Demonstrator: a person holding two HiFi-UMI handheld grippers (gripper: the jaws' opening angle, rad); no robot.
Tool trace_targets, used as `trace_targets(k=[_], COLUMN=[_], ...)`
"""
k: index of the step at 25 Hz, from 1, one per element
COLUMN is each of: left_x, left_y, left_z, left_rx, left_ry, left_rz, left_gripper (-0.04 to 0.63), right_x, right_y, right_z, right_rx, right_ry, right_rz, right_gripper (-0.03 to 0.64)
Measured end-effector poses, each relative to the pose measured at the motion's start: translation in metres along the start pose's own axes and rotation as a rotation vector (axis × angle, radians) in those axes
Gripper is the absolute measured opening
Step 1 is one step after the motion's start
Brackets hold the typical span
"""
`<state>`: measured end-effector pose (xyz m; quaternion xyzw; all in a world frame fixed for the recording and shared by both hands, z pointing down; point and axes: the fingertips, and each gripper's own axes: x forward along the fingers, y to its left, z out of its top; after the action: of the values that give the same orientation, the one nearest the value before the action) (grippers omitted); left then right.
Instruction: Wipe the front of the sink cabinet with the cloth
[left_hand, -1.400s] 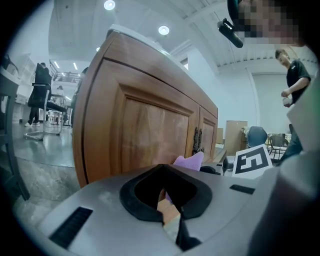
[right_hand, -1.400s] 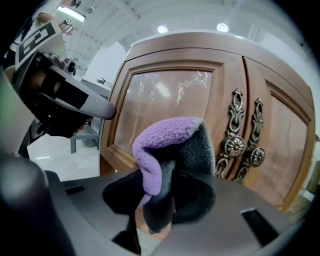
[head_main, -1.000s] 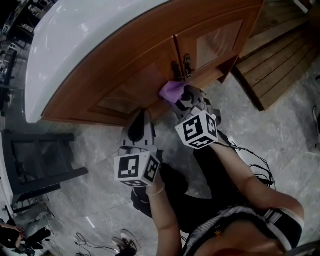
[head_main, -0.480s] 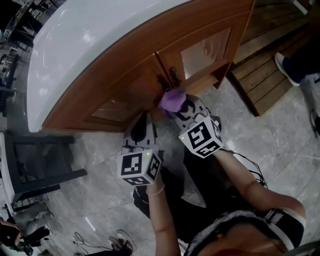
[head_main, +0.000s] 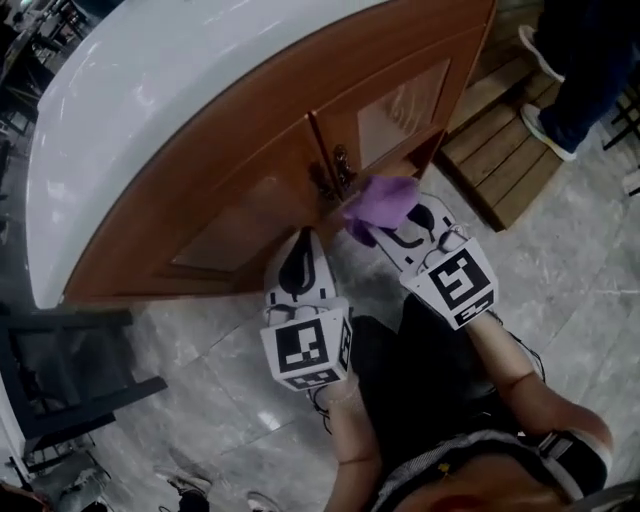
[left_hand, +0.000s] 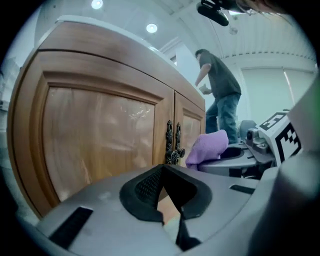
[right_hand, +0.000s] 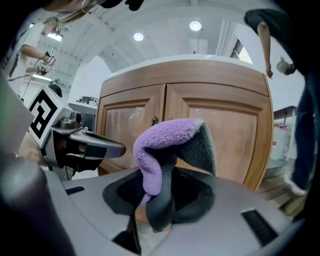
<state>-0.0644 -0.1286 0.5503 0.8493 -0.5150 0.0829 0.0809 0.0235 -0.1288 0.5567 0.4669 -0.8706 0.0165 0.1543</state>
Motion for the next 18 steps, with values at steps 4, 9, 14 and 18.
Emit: trace_targets(k=[4, 9, 14, 18], left_x=[0.009, 0.016, 0.017, 0.025], left_y=[-0.019, -0.03, -0.036, -0.042], left_z=[0.035, 0.065, 0.071, 0.067], left_rx=[-0.043, -0.001, 0.032, 0.068], left_ry=[-0.027, -0.057, -0.054, -0.043], left_rz=[-0.094, -0.12, -0.102, -0.076], left_gripper=[0.0, 0.0, 0.0, 0.0], right_x=[-0.022, -0.025, -0.02, -0.007], right_y=[-0.029, -0.043, -0.041, -0.043], right_z=[0.052, 0.092, 0.116, 0.113], right_rx=[-0.063, -0.078, -0.137, -0.206], right_ry=[0.017, -0.02, -0.043, 0.017], right_rz=[-0.075, -0.052, 0.019, 0.072], right_gripper=[0.179, 0.181, 0.18, 0.179])
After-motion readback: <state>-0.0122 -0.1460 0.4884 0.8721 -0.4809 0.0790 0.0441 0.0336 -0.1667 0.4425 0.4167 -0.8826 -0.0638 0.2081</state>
